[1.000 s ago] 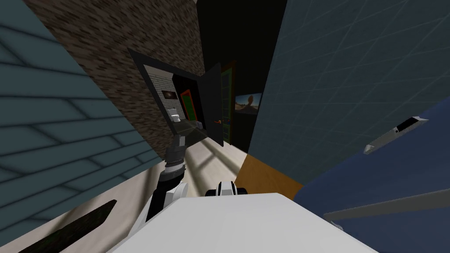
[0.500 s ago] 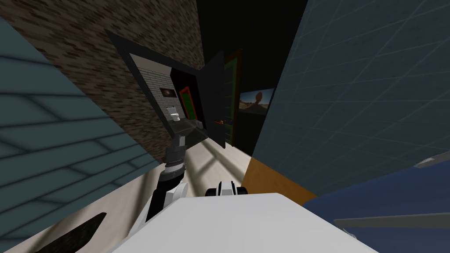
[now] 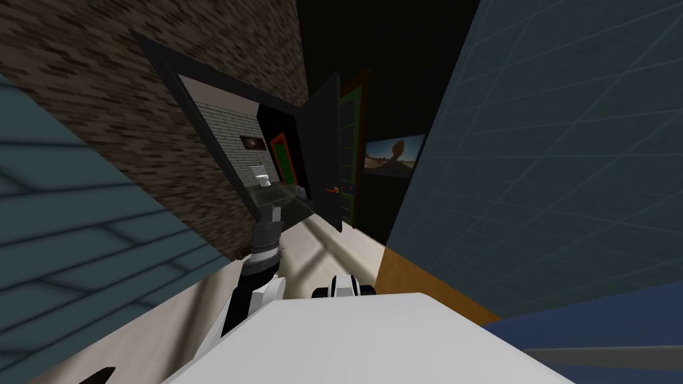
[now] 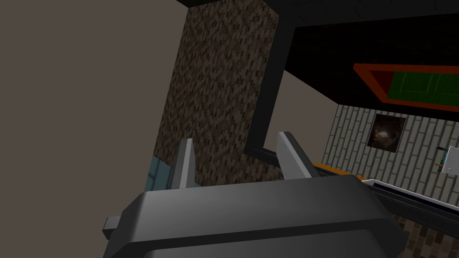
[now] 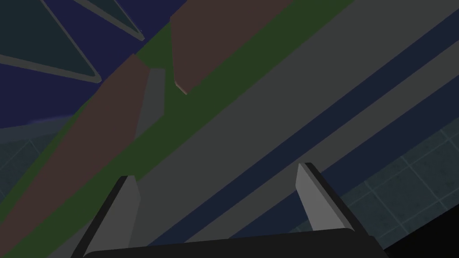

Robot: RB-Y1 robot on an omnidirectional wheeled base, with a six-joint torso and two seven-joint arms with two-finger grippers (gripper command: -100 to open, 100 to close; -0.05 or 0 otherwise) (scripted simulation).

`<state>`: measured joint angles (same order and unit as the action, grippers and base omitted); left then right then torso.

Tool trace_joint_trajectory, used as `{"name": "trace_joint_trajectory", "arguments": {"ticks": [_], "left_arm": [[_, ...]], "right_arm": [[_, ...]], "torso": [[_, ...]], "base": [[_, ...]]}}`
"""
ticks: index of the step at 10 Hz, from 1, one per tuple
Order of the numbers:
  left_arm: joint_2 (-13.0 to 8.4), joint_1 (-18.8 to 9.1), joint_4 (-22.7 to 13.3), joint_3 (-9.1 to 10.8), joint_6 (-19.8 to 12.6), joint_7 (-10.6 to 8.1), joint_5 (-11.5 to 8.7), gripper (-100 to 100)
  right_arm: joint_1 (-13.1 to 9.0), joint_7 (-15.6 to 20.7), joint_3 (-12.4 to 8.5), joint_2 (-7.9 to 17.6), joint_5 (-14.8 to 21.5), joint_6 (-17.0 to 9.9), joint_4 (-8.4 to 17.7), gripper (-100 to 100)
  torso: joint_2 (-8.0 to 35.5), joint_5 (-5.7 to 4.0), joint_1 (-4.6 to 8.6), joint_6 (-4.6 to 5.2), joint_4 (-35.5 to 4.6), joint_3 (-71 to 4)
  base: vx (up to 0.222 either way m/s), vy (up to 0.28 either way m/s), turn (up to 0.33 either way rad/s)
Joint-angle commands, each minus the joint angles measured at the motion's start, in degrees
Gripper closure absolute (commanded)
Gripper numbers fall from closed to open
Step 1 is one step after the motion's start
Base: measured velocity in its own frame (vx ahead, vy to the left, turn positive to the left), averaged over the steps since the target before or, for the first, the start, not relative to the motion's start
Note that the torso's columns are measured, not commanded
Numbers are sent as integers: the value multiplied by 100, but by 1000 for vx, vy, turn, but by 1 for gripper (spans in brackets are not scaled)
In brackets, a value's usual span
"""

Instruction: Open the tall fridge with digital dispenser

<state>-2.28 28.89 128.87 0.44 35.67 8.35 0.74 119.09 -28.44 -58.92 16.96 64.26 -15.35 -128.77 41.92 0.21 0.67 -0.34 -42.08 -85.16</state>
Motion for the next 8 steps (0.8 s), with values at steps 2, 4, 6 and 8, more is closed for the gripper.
{"name": "trace_joint_trajectory", "arguments": {"ticks": [2,4,6,8], "left_arm": [[0,-1,0,0,0,0,0,0],[0,-3,0,0,0,0,0,0],[-1,-1,-1,1,0,0,0,0],[-1,1,0,1,0,0,0,0]], "right_arm": [[108,-1,-17,-85,-103,-16,37,-100],[111,6,11,-82,-106,8,11,100],[128,68,98,-166,-218,58,264,100],[139,109,157,-221,-293,92,432,100]], "torso": [[10,10,-17,3,-1,4],[68,-15,-41,28,-28,67],[7,-23,-60,35,-16,46],[-19,-17,-77,31,2,17]], "base": [[137,17,0],[15,9,1],[283,-7,-9],[320,18,-4]]}}
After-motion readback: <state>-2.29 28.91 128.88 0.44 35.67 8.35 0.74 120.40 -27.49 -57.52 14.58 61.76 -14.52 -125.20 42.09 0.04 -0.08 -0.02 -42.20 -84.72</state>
